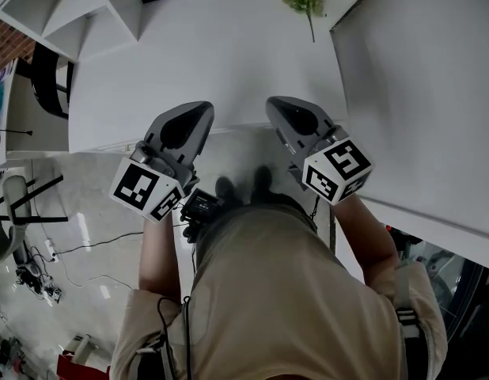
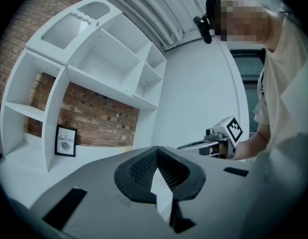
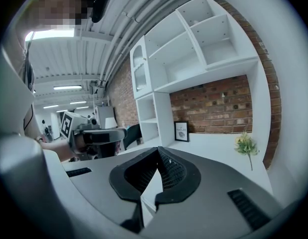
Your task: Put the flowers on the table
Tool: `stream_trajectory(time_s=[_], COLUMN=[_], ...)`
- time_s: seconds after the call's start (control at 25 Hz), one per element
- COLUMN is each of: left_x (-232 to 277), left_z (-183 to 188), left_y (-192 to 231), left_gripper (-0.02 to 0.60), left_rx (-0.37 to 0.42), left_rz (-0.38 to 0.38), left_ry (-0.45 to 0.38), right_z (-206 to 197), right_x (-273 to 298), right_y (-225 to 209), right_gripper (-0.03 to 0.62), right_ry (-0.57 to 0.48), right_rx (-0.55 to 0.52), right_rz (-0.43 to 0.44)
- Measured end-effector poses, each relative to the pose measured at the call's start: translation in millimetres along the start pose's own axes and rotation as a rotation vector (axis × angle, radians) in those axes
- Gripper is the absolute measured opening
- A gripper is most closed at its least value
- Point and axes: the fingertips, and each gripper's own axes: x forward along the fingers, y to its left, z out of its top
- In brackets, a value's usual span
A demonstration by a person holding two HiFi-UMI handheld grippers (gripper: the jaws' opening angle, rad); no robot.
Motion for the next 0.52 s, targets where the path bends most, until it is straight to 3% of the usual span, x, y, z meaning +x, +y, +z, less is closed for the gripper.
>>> stream_trajectory(time_s=[0.52], left_x=[-13.5], left_z=[-4.0], left_y=[-0.2], left_gripper=[0.009], left_rx=[-0.011], left_rz=[0.004], left_ry=[0.022], right_z=[-0.6], right_x=[-6.0], right_y=[7.3], right_gripper=[0.021], right_ry=[-0.003], right_rx=[-0.024], right_rz=[-0.042])
